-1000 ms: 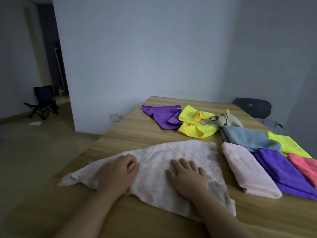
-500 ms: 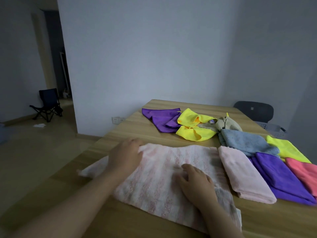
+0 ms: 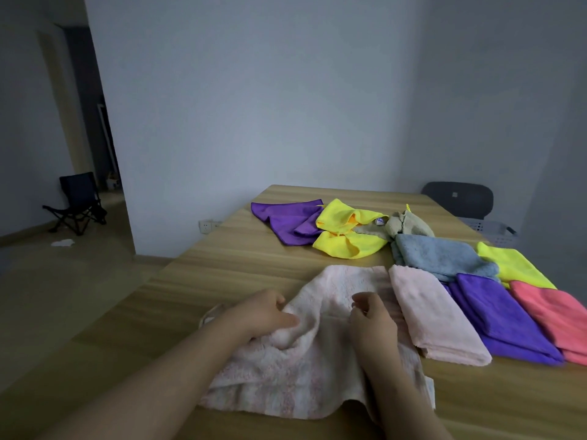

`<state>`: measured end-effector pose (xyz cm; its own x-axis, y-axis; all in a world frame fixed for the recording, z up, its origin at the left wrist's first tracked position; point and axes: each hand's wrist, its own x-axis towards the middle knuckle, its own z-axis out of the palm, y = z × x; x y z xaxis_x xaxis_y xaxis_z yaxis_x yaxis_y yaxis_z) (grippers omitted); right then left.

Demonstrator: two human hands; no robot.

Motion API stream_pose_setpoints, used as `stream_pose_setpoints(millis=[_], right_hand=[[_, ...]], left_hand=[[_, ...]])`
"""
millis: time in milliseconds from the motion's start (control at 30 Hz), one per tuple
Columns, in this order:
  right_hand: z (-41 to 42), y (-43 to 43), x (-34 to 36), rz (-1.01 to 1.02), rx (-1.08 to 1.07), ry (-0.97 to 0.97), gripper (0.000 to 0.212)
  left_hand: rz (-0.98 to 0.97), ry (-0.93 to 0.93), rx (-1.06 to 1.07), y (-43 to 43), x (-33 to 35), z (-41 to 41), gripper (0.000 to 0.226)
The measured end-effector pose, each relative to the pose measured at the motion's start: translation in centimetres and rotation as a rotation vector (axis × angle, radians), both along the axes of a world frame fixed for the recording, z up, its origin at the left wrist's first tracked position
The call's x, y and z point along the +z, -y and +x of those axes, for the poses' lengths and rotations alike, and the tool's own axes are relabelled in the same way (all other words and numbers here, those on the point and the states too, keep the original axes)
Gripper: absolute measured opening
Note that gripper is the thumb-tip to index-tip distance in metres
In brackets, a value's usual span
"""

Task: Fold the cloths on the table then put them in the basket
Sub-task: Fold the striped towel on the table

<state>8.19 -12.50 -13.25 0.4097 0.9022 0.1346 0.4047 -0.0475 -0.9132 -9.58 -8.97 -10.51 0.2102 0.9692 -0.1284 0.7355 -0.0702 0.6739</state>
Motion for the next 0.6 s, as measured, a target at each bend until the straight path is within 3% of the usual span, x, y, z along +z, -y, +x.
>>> stream_pose_setpoints(millis=[67,200,300,500,600], right_hand=[[0.0,0.1,0.0,0.005,0.007,0.010,0.030],[-0.1,-0.1,-0.4,0.012,0.018,0.046,0.027],[-0.1,-0.3,-0.7,0.007,0.019,0.062,0.025],[-0.2,-0.5,-0.9,-0.051,0.039,0.161,0.024],[-0.2,-0.4,-0.9,-0.050,0.061,0.195,0.023]], left_hand=[[-0.016,0.044,-0.023,0.1,-0.3,0.6,0.026],[0.300,0.090,0.110,0.0,0.3,0.9,0.015],[0.337,0.287,0.147,0.1,1.6,0.2,0.023],[-0.395,0.738,-0.096,1.6,3.2,-0.6,0.017],[-0.531,0.806,-0.175,2.2,3.0,-0.4,0.023]])
